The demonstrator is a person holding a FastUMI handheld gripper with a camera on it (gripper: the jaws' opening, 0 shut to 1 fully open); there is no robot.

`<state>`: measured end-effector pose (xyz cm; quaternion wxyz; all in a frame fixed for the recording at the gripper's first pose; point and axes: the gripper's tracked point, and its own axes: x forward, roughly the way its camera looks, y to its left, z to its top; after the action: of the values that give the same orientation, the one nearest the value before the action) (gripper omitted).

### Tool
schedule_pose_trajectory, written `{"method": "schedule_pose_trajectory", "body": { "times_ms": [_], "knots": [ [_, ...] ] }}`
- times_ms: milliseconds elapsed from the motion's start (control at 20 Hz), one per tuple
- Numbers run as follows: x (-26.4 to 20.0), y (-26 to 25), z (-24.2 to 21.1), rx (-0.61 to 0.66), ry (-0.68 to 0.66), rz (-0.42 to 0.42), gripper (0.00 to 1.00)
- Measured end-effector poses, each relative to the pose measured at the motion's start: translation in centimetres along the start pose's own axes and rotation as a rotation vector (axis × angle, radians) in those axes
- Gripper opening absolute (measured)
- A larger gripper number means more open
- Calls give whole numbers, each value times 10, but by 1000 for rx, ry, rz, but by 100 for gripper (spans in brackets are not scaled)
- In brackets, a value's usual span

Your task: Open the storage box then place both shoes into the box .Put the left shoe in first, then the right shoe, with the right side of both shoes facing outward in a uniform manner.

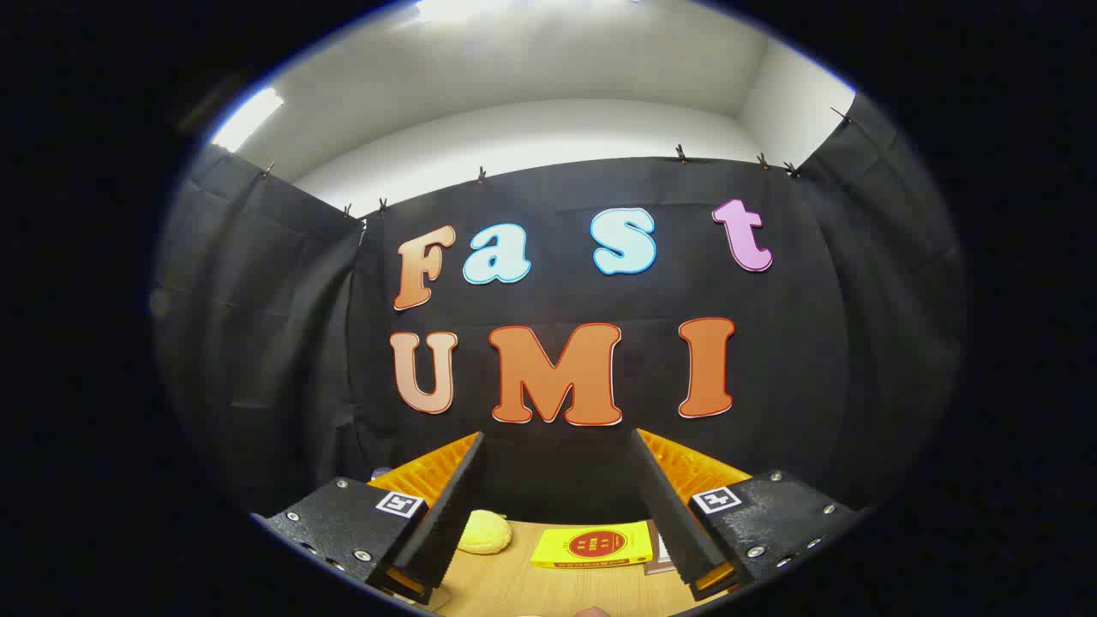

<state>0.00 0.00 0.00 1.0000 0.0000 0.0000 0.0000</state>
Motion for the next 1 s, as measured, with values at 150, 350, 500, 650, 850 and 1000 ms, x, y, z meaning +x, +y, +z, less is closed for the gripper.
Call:
{"method": "schedule_pose_trajectory", "body": {
  "times_ms": [150, 350, 500, 650, 850, 1000],
  "knots": [
    [-4, 1, 0, -43, -18, -5, 98],
    [-6, 7, 2, -25, -29, 8, 98],
    [-8, 8, -9, -10, -17, -4, 98],
    [-13, 9, -19, -26, 5, -3, 98],
    [-19, 19, -37, 46, 29, 21, 98],
    [-26, 49, -96, 138, 189, 110, 98]
  ]
}}
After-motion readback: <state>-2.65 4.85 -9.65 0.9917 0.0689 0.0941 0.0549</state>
